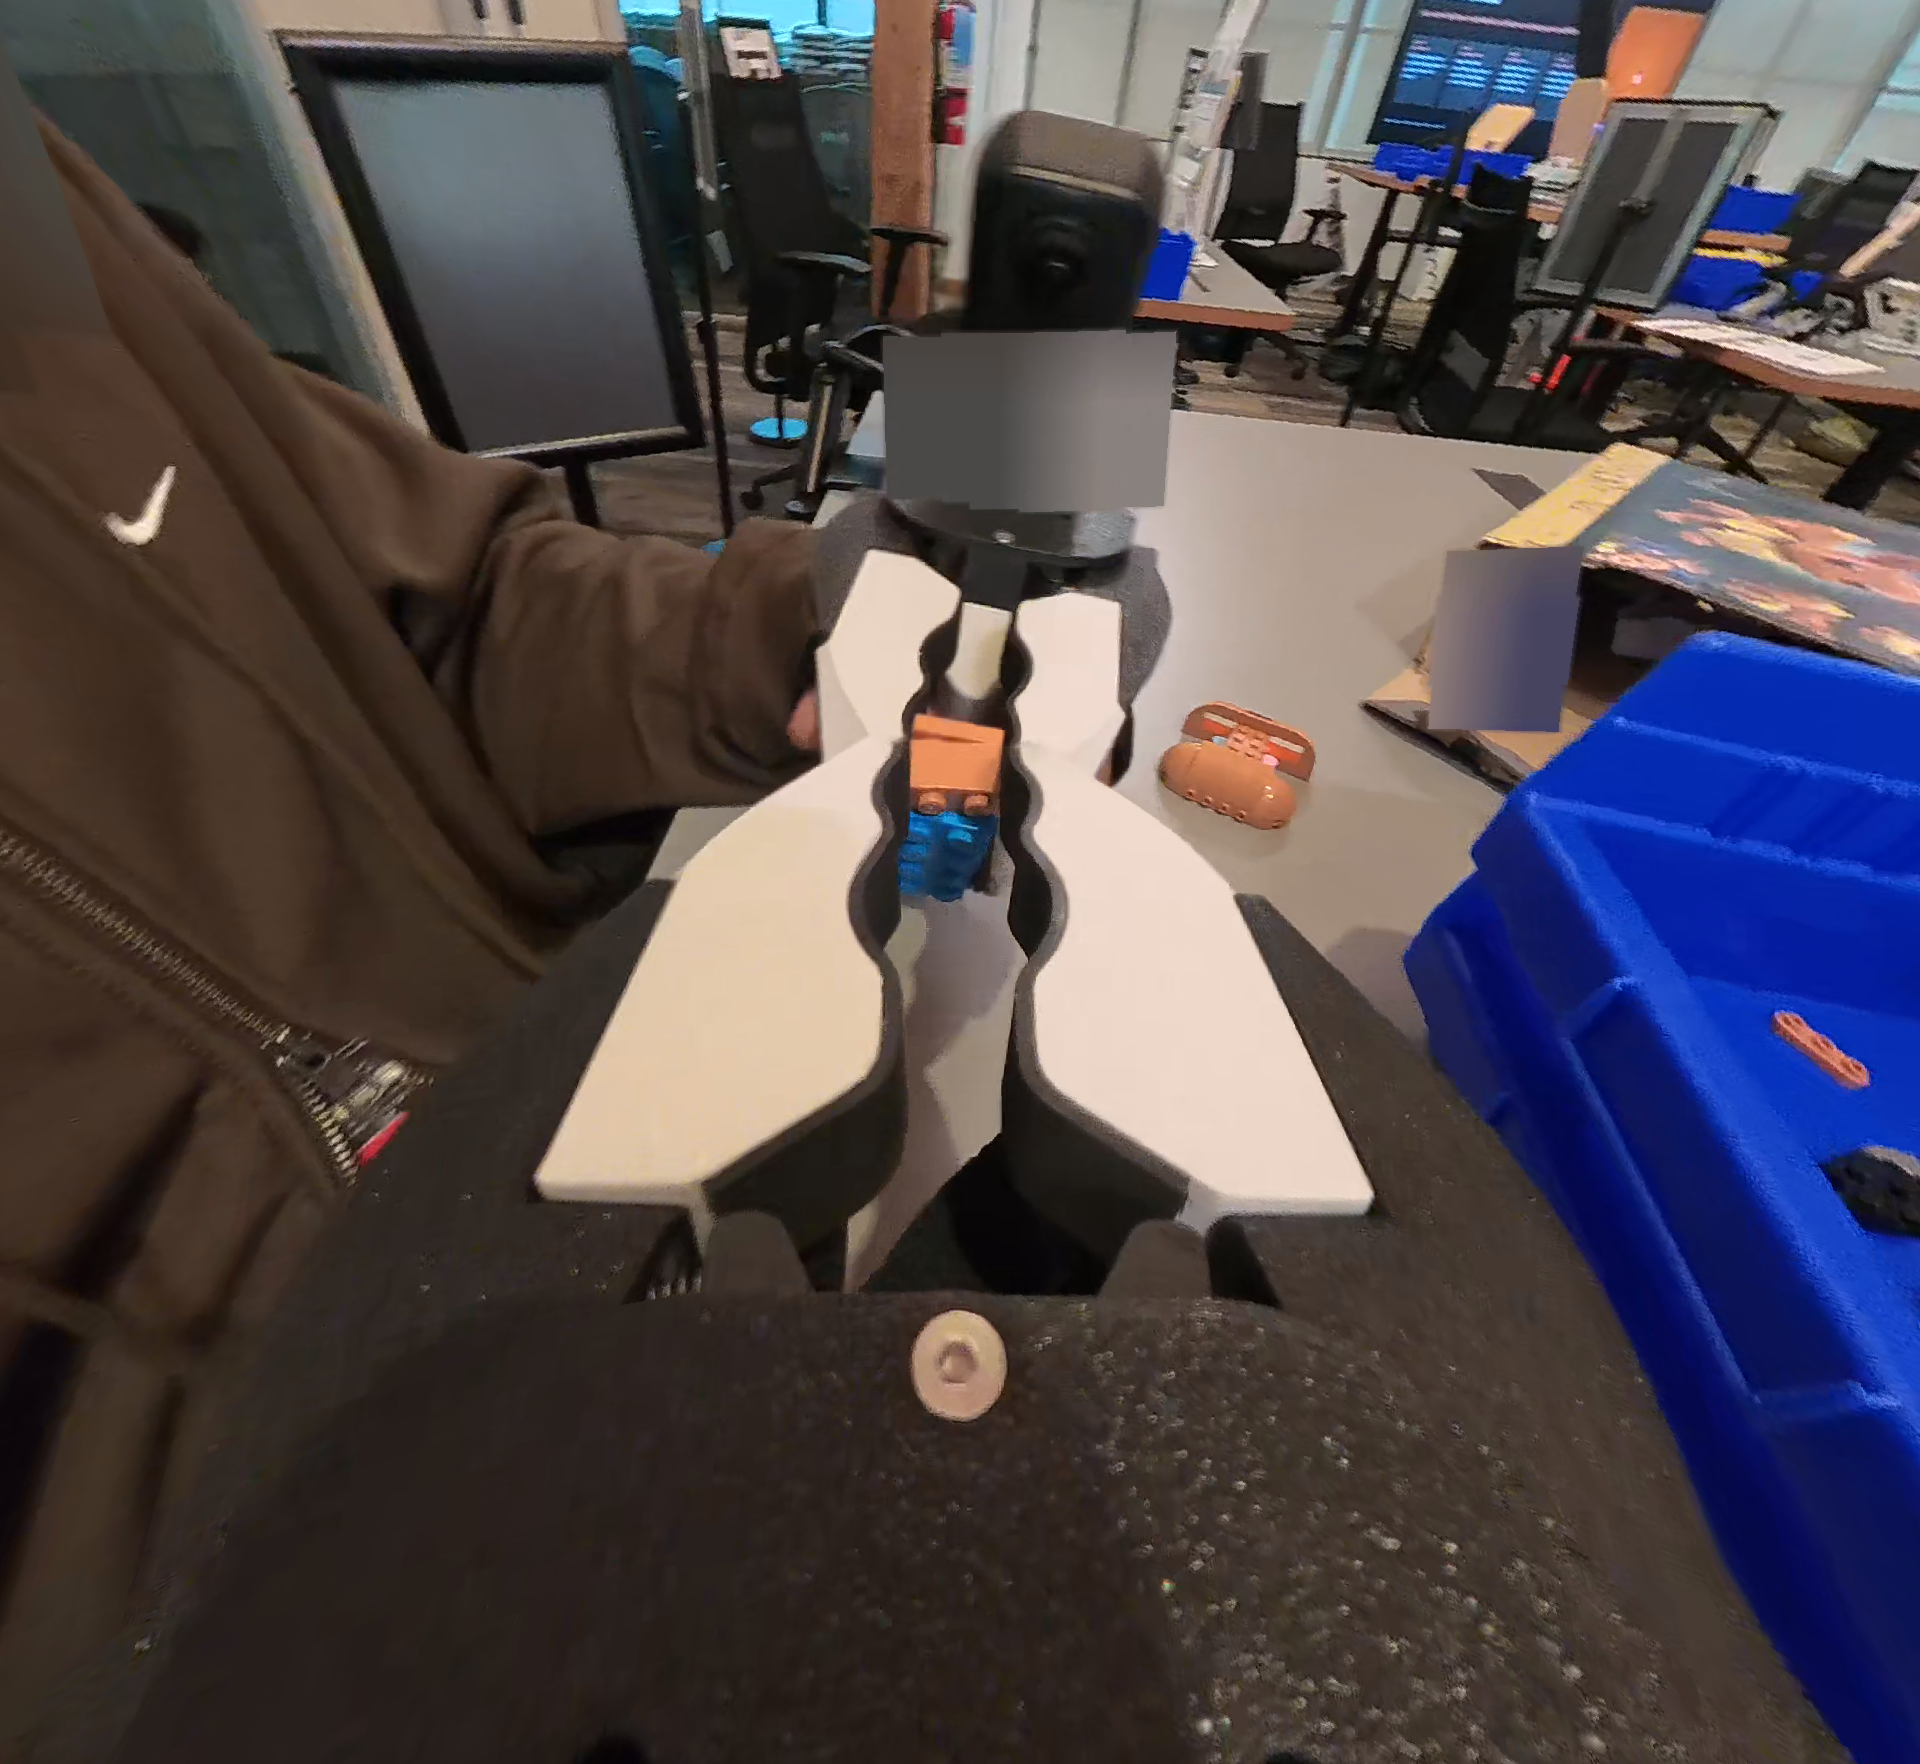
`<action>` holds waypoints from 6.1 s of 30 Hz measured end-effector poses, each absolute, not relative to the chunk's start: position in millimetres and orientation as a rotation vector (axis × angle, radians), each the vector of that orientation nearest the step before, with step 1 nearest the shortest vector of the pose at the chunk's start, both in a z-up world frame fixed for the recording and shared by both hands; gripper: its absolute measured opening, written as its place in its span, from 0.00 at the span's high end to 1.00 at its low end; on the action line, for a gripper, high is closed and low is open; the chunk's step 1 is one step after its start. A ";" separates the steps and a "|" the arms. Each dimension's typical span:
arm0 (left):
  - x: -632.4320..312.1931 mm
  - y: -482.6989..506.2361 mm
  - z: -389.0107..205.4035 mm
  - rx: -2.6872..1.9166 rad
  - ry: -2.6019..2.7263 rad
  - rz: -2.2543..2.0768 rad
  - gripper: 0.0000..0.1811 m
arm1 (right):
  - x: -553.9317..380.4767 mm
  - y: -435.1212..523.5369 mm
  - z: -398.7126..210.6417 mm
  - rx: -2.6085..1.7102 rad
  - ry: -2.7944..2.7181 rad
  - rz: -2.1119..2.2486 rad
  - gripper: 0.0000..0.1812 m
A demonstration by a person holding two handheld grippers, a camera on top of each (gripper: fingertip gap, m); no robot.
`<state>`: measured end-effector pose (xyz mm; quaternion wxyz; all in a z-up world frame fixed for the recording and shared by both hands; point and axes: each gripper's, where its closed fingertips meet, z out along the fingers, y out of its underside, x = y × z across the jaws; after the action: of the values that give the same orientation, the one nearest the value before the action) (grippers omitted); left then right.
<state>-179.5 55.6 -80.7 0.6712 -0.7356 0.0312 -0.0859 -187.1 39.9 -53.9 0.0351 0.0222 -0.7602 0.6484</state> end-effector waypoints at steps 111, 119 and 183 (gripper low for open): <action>-213.3 51.8 -80.4 -1.753 0.198 0.662 0.97 | -234.0 54.2 -71.9 -0.044 -1.915 1.102 0.80; -212.6 52.5 -83.4 -1.774 0.204 0.640 0.97 | -234.0 55.2 -76.8 -0.061 -1.947 1.147 0.81; -336.4 46.2 -42.0 -1.727 -0.539 0.448 0.98 | -214.2 80.9 -111.6 -0.445 -1.929 1.384 0.81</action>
<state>-336.4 46.2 -42.0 0.5963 -0.7439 -0.2320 0.1931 -214.2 80.9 -111.6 0.3550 -0.1722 -0.7466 0.5357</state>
